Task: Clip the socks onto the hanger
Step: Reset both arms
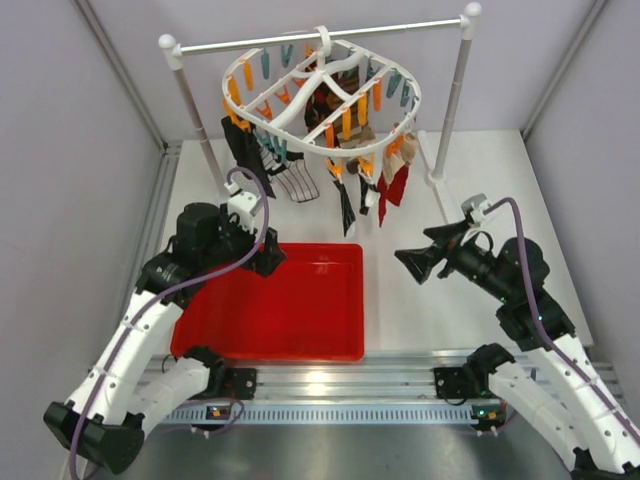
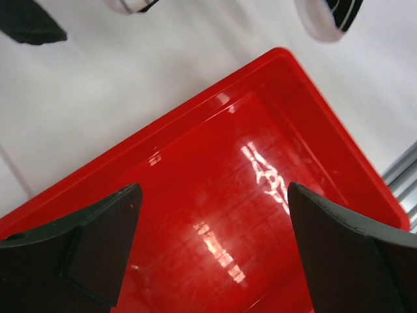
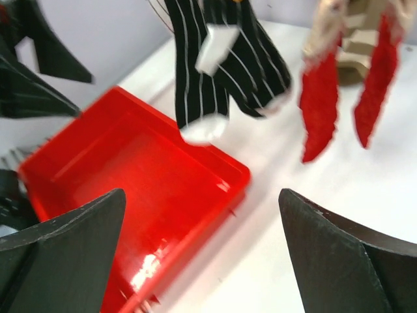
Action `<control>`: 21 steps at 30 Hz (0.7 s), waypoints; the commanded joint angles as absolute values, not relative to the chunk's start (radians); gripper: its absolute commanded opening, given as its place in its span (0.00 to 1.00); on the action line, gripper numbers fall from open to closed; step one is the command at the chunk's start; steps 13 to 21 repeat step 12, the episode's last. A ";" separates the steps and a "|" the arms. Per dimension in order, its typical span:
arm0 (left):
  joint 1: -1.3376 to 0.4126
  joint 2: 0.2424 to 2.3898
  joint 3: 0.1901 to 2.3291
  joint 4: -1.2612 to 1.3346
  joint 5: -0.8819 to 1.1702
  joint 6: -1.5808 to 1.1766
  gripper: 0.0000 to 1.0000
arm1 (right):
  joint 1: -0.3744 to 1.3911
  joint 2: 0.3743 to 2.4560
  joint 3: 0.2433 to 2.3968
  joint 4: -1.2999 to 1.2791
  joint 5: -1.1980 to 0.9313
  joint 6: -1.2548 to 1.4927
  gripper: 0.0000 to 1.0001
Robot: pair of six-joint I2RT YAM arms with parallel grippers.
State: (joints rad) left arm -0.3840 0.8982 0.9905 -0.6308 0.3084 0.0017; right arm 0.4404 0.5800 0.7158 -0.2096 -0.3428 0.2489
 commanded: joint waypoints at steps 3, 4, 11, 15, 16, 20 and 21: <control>-0.315 0.766 0.905 -0.713 0.227 0.089 0.98 | 0.371 0.447 0.664 -0.362 -0.292 0.092 1.00; -0.305 0.753 0.894 -0.715 0.224 0.097 0.98 | 0.359 0.434 0.648 -0.374 -0.290 0.086 1.00; -0.249 0.678 0.871 -0.706 0.210 0.103 0.98 | 0.328 0.387 0.621 -0.379 -0.287 0.069 1.00; -0.244 0.677 0.879 -0.706 0.209 0.100 0.98 | 0.325 0.387 0.623 -0.376 -0.287 0.074 1.00; -0.244 0.677 0.879 -0.706 0.209 0.100 0.98 | 0.325 0.387 0.623 -0.376 -0.287 0.074 1.00; -0.244 0.677 0.879 -0.706 0.209 0.100 0.98 | 0.325 0.387 0.623 -0.376 -0.287 0.074 1.00; -0.244 0.677 0.879 -0.706 0.209 0.100 0.98 | 0.325 0.387 0.623 -0.376 -0.287 0.074 1.00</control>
